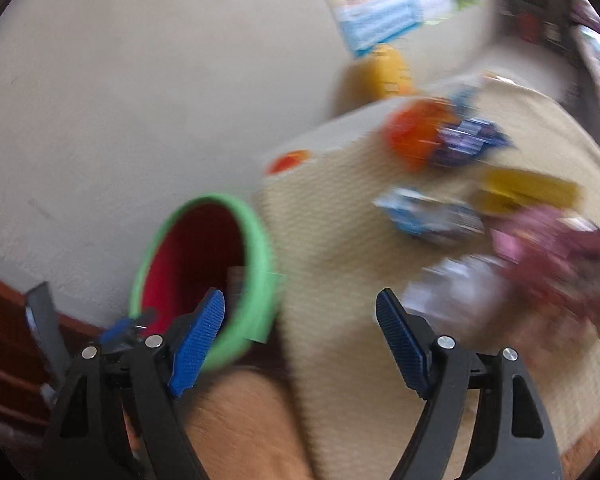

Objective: Collect trash
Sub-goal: 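Carry the paper ball and milk carton over the bucket and release both, then grasp the pink-white ice cream wrappers with the right gripper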

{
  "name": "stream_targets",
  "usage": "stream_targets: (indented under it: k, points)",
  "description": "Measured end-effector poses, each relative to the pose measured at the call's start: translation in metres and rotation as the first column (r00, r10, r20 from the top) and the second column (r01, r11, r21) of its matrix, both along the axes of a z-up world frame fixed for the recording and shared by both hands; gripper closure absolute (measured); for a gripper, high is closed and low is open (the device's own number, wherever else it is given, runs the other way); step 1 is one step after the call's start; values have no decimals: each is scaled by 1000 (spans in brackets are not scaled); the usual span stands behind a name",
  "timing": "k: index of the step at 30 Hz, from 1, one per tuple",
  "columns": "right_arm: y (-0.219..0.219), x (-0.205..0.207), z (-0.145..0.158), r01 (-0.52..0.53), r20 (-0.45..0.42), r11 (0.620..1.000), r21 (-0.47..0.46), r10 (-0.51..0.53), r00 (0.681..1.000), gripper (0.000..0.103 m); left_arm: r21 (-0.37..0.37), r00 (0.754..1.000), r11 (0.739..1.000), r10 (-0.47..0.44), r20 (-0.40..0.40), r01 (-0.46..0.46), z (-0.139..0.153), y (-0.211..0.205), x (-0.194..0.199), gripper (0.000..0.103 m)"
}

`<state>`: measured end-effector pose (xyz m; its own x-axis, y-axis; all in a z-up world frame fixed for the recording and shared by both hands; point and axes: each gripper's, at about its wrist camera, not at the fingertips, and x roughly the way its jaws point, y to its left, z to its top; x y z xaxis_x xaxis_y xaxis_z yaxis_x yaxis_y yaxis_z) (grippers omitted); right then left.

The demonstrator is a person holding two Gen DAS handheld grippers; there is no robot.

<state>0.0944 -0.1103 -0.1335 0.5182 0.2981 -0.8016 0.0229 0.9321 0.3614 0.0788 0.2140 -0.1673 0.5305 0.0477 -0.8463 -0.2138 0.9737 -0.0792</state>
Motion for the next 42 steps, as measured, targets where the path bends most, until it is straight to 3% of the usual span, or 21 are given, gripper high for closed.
stream_targets:
  k: [6,11,15,22,24,25,26,27,33,42]
  points:
    - [-93,-40,1,228,40,966,-122,-225,974,27,-3,998,998,-55,20,55,10,-25,-2,37]
    - [-150,-55,-21,359,-69,933,-16,-359,931,26,4,990,990,-141,16,141,14,-63,-4,37]
    - [-149,-56,-44,349,-145,935,60,-337,930,26,6,980,980,-201,5,201,14,-88,-8,37]
    - [-123,-28,-79,282,-195,958,50,-267,944,26,34,954,954,-298,5,298,21,-126,-19,34]
    - [-122,-26,-83,258,-193,963,75,-240,952,45,33,947,947,-320,4,320,23,-135,-20,34]
    - [-120,-26,-83,235,-196,969,79,-216,957,64,36,941,941,-338,6,337,25,-141,-21,34]
    - [-121,-27,-83,220,-205,973,72,-202,958,74,39,937,936,-351,7,350,26,-146,-21,33]
    - [-121,-29,-82,210,-206,974,81,-190,960,77,41,931,930,-365,8,364,26,-152,-21,33]
    - [-141,-74,-65,224,-178,964,143,-197,964,80,29,874,874,-486,9,486,24,-201,-7,32]
    - [-161,-126,-57,252,-161,963,93,-235,959,80,66,741,738,-667,-76,672,-7,-292,15,22]
